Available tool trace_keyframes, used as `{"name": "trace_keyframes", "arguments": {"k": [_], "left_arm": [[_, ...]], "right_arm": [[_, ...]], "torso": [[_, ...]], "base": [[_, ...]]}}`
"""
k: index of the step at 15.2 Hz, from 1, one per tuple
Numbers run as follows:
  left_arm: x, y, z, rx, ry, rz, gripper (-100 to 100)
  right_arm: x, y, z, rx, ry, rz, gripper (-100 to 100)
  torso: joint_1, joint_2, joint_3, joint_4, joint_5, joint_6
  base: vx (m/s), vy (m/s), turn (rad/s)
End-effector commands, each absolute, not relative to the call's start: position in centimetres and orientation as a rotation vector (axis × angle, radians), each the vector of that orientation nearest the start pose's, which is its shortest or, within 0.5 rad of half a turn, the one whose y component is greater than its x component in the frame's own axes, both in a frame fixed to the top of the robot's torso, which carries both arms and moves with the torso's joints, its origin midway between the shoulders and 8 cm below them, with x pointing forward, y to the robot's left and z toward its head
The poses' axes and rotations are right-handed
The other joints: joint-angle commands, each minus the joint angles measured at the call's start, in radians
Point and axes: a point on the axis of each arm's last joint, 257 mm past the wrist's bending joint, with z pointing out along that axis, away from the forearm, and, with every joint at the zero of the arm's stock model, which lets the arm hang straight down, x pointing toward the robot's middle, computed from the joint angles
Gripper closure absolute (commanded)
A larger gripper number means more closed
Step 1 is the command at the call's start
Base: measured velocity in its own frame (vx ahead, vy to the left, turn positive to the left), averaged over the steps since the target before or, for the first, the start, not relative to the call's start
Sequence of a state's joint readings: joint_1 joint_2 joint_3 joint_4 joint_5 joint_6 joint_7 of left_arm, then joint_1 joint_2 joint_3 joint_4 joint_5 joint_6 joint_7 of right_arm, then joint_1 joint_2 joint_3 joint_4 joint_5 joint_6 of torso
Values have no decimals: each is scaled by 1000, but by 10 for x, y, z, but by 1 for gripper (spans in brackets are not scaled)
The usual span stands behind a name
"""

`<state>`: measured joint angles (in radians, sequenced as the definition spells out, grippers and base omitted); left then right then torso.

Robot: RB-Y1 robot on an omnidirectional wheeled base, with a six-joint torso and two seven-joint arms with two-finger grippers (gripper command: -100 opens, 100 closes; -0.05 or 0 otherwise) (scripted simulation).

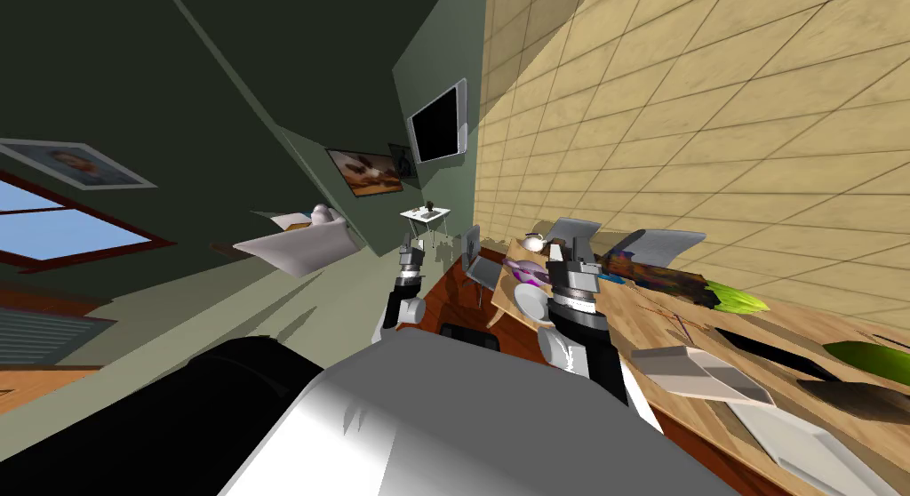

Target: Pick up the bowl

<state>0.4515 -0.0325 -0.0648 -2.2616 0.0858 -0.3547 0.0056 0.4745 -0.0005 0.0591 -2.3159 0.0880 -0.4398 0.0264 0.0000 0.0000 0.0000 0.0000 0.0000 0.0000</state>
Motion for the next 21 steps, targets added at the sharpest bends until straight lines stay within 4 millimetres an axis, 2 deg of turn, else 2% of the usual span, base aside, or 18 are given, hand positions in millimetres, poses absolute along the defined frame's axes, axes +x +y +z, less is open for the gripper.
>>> {"name": "trace_keyframes", "arguments": {"k": [1,11,12,13,14,15,16,17,18,19,20,21], "left_arm": [[377,265,3,-839,622,-1422,0],[377,265,3,-839,622,-1422,0],[377,265,3,-839,622,-1422,0],[377,265,3,-839,622,-1422,0],[377,265,3,-839,622,-1422,0],[377,265,3,-839,622,-1422,0],[377,265,3,-839,622,-1422,0],[377,265,3,-839,622,-1422,0],[377,265,3,-839,622,-1422,0],[377,265,3,-839,622,-1422,0],[377,265,3,-839,622,-1422,0],[377,265,3,-839,622,-1422,0]], "right_arm": [[354,-242,32,577,709,1282,-100],[369,-206,-12,442,983,1210,-100],[372,-200,-24,418,1036,1189,-100],[371,-199,-25,411,1042,1188,-100],[374,-193,-37,388,1096,1165,-100],[373,-193,-38,378,1105,1163,-100],[375,-187,-52,356,1158,1138,-100],[375,-186,-54,342,1170,1135,-100],[376,-182,-68,320,1223,1108,-100],[376,-181,-70,304,1236,1104,-100],[377,-177,-86,280,1289,1074,-100],[376,-176,-88,262,1304,1069,-100]], "torso": [[0,0,0,0,0,0],[-2,1,0,0,0,0],[-2,1,0,0,0,0],[-2,1,0,0,0,0],[-2,1,0,0,0,0],[-2,1,0,0,0,0],[-2,1,1,0,-1,0],[-3,1,1,0,-1,0],[-2,1,1,0,-1,0],[-2,1,1,0,-1,0],[-2,1,1,0,0,0],[-2,1,1,0,0,0]], "base": [[-1,-2,30],[-7,-19,77],[-15,-18,105],[-14,-20,96],[-18,-26,129],[-18,-29,103],[-16,-28,111],[-16,-25,93],[-17,-22,109],[-16,-20,102],[-21,-22,145],[-22,-23,118]]}}
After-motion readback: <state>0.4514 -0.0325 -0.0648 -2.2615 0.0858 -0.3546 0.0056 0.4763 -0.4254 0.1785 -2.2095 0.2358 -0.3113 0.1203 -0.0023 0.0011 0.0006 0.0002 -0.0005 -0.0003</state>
